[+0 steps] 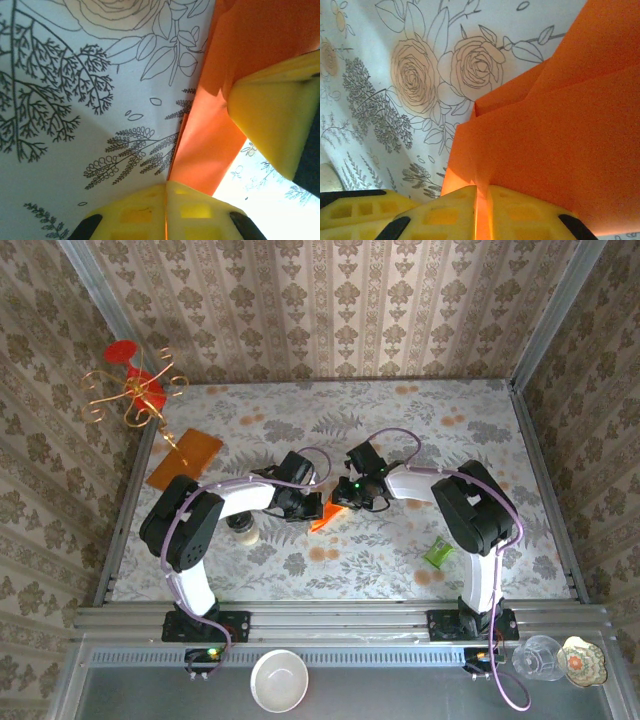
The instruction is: Fold a paper plane with a square sheet of paper (pick it up from the middle)
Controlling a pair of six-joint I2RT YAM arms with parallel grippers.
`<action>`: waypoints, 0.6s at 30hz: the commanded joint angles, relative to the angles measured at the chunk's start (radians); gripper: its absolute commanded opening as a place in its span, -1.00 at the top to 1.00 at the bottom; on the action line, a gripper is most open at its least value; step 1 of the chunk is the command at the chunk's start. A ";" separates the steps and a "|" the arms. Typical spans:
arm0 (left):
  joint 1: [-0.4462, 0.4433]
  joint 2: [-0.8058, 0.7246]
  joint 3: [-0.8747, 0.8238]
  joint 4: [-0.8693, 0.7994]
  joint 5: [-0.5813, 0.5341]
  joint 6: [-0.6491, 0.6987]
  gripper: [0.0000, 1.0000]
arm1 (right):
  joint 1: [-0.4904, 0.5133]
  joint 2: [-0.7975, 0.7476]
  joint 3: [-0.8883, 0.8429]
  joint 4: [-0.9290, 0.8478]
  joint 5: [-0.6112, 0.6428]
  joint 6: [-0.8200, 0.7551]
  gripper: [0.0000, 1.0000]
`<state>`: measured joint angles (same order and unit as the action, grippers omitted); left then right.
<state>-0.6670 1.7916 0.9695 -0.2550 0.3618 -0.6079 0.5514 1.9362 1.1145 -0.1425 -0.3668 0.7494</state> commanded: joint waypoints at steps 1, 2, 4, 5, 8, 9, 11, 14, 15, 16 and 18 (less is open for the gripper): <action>-0.013 0.053 -0.027 -0.076 -0.042 0.020 0.81 | -0.004 0.029 0.023 -0.057 0.039 -0.024 0.67; -0.013 0.048 -0.027 -0.076 -0.040 0.020 0.82 | -0.003 0.033 0.022 -0.064 0.043 -0.025 0.67; -0.013 0.034 -0.021 -0.084 -0.040 0.022 0.82 | -0.004 0.038 0.026 -0.081 0.051 -0.027 0.68; -0.011 0.021 -0.016 -0.091 -0.042 0.023 0.82 | -0.004 0.042 0.030 -0.098 0.059 -0.027 0.68; -0.009 -0.036 0.000 -0.104 -0.047 0.029 0.81 | -0.004 0.053 0.045 -0.145 0.074 -0.032 0.70; -0.009 -0.058 0.005 -0.100 -0.049 0.031 0.80 | -0.004 0.056 0.047 -0.155 0.078 -0.033 0.71; -0.008 -0.108 0.016 -0.087 -0.049 0.037 0.77 | -0.004 0.059 0.051 -0.170 0.081 -0.036 0.72; -0.009 -0.147 0.027 -0.055 -0.028 0.042 0.74 | -0.004 0.059 0.050 -0.174 0.079 -0.036 0.74; -0.009 -0.147 0.030 -0.042 -0.013 0.043 0.74 | -0.004 0.059 0.050 -0.171 0.077 -0.035 0.75; -0.009 -0.142 0.033 -0.033 0.001 0.043 0.76 | -0.004 0.061 0.048 -0.168 0.074 -0.035 0.76; -0.009 -0.124 0.034 -0.005 0.041 0.048 0.82 | -0.004 0.062 0.047 -0.166 0.070 -0.033 0.78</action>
<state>-0.6731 1.6642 0.9840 -0.2806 0.3546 -0.5880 0.5507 1.9572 1.1641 -0.2211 -0.3443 0.7315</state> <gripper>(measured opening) 0.101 0.112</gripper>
